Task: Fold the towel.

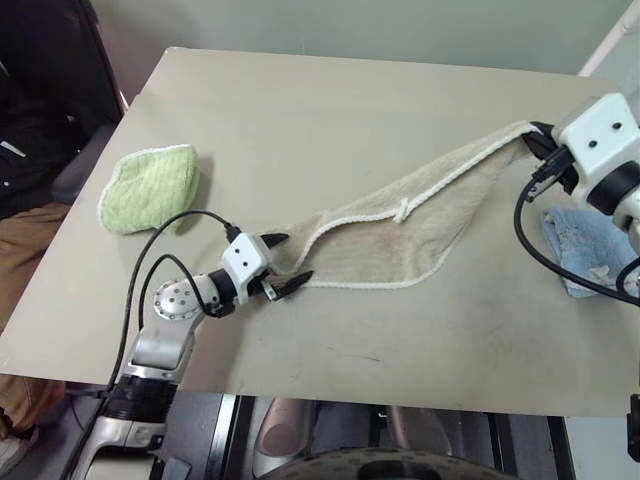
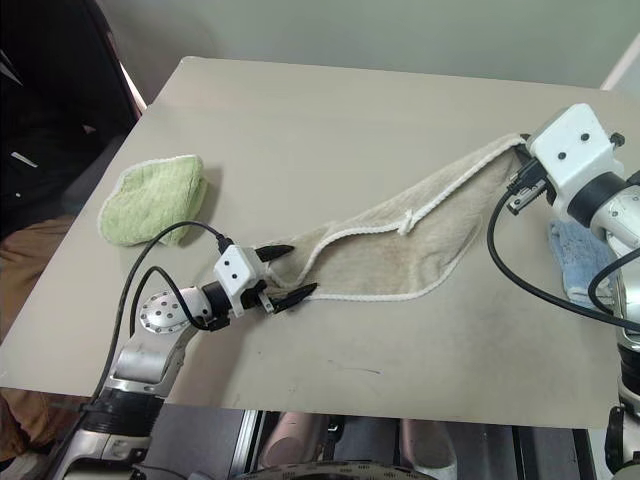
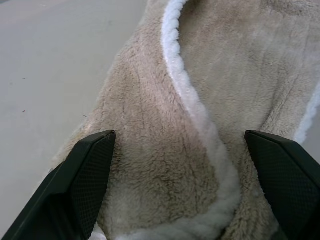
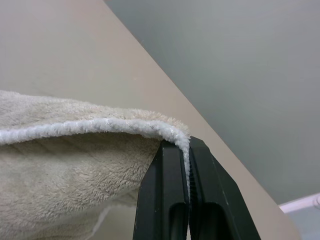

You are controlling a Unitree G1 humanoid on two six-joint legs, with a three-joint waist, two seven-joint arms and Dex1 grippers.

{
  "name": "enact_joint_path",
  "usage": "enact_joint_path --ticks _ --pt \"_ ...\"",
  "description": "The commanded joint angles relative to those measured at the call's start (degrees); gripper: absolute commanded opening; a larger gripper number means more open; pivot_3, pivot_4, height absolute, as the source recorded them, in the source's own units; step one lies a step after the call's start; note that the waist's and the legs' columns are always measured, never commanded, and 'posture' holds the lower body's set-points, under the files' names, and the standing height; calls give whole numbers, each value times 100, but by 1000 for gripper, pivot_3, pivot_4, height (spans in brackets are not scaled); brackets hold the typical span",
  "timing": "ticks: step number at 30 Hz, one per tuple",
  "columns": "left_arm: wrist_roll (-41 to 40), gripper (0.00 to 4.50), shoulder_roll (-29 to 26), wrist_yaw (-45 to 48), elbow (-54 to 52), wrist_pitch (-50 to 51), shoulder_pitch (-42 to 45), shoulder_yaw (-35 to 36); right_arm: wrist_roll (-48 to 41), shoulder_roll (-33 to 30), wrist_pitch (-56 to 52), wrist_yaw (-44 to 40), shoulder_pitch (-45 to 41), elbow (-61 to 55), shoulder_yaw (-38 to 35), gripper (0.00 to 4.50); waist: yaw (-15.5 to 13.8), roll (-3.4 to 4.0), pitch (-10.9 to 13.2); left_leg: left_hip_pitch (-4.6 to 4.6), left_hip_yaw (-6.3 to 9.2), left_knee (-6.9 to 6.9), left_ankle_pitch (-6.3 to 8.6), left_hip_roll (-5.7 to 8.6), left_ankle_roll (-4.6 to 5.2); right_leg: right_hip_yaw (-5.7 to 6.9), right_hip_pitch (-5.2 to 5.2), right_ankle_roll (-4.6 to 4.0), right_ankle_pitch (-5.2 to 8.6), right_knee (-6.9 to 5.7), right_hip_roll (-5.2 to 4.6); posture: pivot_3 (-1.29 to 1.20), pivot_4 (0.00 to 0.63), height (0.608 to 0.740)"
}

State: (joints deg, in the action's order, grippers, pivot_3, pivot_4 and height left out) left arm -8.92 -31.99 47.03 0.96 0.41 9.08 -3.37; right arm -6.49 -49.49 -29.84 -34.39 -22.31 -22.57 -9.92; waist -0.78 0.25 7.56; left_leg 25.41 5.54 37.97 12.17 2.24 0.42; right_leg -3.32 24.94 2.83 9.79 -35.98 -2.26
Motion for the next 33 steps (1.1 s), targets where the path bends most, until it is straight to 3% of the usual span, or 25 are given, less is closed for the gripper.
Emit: enact_joint_path --ticks 1,8,11,22,33 --pt "76 4500 -174 5 426 -147 71 188 52 -32 50 60 -17 -209 -136 1 0 1 0 -1 0 -1 0 0 0 -1 0 0 0 0 0 0 150 740" --pt "-329 4500 -217 182 796 -50 194 336 54 -51 29 53 9 -258 -147 1 39 5 -3 -33 0 -16 2 0 -15 -4 -17 -6 -5 -6 2 0 150 740" --pt "-495 4500 -188 198 743 175 191 415 64 -48 32 61 7 -258 -139 1 61 6 -3 -39 1 -25 2 -1 -20 -5 -16 37 20 -7 5 0 150 740" --pt "502 4500 -399 -87 1647 -1092 670 143 57 -17 24 79 -49 -217 -109 1 62 7 -4 -39 1 -35 -9 0 -24 -7 -14 -1 -3 -2 5 0 150 740" --pt "704 4500 -574 -76 2004 -1795 723 206 80 -36 59 83 -76 -139 -119 1 64 7 -4 -40 1 -49 -13 0 -27 -7 -8 13 7 -2 5 0 150 740"
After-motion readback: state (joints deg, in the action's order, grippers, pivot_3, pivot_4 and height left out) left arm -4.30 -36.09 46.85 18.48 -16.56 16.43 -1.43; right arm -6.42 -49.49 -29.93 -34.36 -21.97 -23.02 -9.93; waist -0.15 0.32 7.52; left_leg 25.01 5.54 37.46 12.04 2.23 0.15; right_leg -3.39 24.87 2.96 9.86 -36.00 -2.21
